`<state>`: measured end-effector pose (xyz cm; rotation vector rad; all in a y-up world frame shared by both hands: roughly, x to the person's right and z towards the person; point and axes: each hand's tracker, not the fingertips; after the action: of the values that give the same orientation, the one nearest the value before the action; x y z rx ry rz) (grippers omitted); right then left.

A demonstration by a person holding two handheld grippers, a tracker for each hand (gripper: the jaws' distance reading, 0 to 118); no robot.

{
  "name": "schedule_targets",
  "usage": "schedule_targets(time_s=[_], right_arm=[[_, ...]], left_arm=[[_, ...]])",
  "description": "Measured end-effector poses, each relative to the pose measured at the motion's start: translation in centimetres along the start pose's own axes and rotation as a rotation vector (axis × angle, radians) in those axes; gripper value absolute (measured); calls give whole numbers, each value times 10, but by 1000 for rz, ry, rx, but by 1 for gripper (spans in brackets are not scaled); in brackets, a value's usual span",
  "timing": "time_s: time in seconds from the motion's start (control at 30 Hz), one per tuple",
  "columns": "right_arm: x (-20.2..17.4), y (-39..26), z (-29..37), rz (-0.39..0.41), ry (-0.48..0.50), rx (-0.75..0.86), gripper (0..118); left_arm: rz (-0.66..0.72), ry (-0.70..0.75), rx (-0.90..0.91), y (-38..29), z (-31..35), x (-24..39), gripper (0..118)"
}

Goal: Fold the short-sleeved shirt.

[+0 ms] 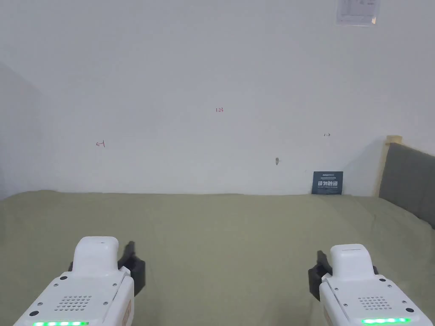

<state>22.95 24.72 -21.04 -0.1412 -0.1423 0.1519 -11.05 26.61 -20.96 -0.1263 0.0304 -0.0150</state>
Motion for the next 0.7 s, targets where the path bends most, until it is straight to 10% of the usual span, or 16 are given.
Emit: schedule_targets(time_s=[0.03,0.7], right_arm=[[0,0,0,-8,-3,0,118],[2,4,-8,-55,17,15,118]], left_arm=[[1,5,15,0,1,-1,118],[91,-10,45,3,-8,-30,118]])
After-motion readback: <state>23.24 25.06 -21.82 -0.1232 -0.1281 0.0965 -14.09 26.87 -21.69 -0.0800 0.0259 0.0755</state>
